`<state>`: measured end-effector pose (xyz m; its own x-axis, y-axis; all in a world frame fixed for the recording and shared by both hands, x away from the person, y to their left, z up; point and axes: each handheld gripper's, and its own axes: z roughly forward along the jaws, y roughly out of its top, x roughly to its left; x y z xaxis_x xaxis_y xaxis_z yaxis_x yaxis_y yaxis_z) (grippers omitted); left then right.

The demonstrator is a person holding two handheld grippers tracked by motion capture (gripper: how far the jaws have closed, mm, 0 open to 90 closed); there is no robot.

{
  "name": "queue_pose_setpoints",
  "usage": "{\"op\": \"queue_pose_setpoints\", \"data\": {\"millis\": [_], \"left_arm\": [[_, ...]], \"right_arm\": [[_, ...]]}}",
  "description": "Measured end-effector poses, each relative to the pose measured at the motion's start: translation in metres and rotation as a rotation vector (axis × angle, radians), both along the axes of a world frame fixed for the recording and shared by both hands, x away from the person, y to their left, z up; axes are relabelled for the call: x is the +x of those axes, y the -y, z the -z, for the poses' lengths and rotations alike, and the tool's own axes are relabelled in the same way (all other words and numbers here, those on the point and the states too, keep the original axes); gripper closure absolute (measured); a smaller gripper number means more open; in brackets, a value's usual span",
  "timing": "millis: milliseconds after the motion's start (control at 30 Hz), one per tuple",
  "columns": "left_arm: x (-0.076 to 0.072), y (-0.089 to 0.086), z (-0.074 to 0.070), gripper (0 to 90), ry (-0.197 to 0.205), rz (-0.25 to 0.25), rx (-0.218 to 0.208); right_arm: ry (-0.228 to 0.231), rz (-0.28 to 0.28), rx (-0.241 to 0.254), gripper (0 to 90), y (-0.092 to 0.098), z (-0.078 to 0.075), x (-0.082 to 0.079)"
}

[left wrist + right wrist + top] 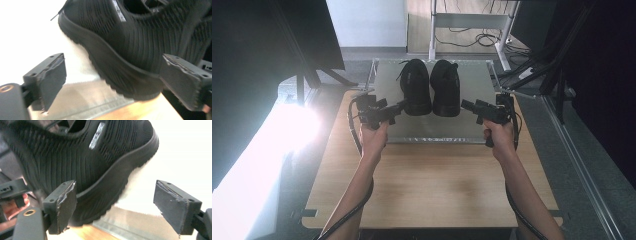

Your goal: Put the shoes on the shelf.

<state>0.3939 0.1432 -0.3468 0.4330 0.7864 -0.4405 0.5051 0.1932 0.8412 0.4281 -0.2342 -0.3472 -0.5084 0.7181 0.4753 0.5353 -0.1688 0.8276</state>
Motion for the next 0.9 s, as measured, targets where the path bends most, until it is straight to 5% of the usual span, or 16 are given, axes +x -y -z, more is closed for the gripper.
{"op": "queue_pose_setpoints", "data": {"millis": [267,533,900], "left_arm": [[-0.02,-0.001,0.015,1.9,0.003,0.03,0.032],[-0.04,-0.005,0.033,2.0,-0.004,0.056,0.042],[-0.066,-0.011,0.047,2.2,-0.008,0.086,0.143]], "right_arm": [[0.04,-0.05,-0.088,14.8,0.006,0.007,-0.025],[0.032,-0.081,-0.149,13.9,0.015,0.023,-0.044],[0.021,-0.102,-0.247,13.7,0.031,0.045,-0.07]]}}
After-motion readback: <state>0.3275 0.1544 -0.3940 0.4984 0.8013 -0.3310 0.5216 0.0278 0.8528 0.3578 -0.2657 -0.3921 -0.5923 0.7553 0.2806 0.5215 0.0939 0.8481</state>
